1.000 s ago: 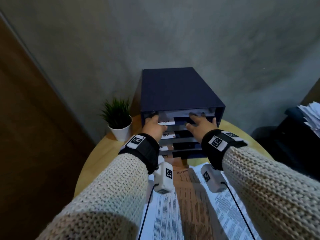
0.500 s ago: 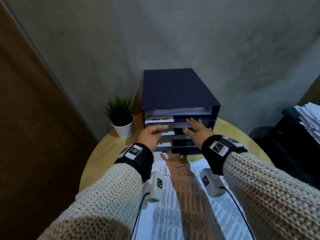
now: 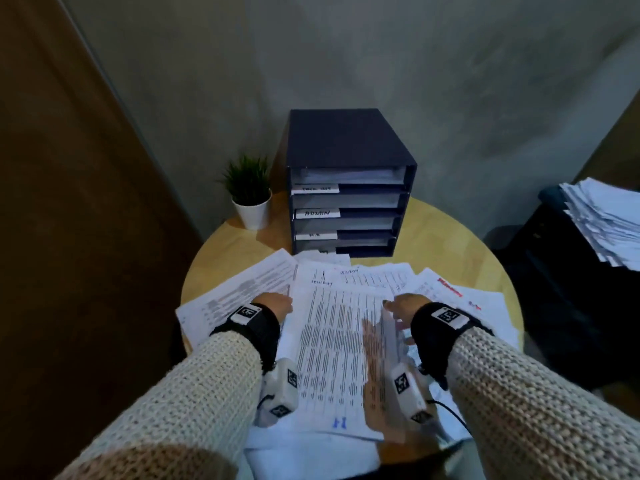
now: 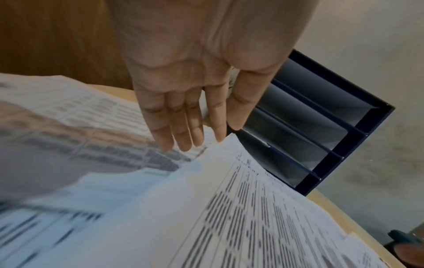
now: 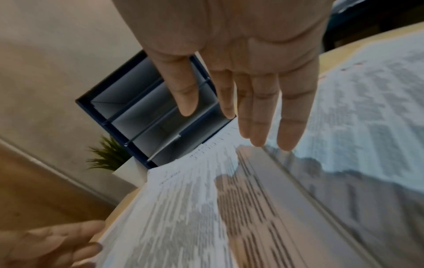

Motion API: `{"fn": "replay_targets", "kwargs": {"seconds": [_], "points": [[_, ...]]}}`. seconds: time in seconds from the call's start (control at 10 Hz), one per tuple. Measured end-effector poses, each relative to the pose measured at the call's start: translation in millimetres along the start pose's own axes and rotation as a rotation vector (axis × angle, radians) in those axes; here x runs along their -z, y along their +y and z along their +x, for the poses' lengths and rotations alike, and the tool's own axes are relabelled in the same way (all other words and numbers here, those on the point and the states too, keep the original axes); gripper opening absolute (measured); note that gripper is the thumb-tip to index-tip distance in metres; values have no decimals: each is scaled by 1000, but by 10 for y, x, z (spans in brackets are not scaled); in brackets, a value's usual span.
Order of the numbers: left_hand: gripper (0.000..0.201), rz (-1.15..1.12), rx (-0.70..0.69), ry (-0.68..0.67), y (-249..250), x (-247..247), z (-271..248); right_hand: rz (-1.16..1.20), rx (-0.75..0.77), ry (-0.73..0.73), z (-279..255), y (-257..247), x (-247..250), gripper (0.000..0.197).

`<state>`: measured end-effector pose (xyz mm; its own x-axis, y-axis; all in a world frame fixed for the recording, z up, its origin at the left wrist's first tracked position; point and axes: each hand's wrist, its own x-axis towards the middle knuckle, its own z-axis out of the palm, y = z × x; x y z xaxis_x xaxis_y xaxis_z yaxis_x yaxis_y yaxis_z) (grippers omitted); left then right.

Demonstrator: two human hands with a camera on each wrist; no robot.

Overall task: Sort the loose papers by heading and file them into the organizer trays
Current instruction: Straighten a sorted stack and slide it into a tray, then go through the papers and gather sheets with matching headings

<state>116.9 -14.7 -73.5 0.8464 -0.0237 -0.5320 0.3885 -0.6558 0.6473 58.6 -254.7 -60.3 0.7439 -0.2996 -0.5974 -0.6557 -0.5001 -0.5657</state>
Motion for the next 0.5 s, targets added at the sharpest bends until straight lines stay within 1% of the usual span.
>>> {"fn": "replay_targets", "kwargs": {"seconds": [0.1,0.2,0.3,0.4,0.5], "points": [[41,59,44,-3,-147,-123,-111,-4,-79,-13,-69,231,-86,45],[42,20,46,26,-221,-202,-247,-122,-137,-36,-147,365,-143,39],[45,-72,77,82,-274,-282,-286,-138,-137,-30,-199,442,-189,37],[48,43,48,59,-410,-349,-244,-162,-130,9,-165,539,-238,51],[43,-93,12,44,-509,-376,-225,-255,-154,53,-123,608,-284,58]]}}
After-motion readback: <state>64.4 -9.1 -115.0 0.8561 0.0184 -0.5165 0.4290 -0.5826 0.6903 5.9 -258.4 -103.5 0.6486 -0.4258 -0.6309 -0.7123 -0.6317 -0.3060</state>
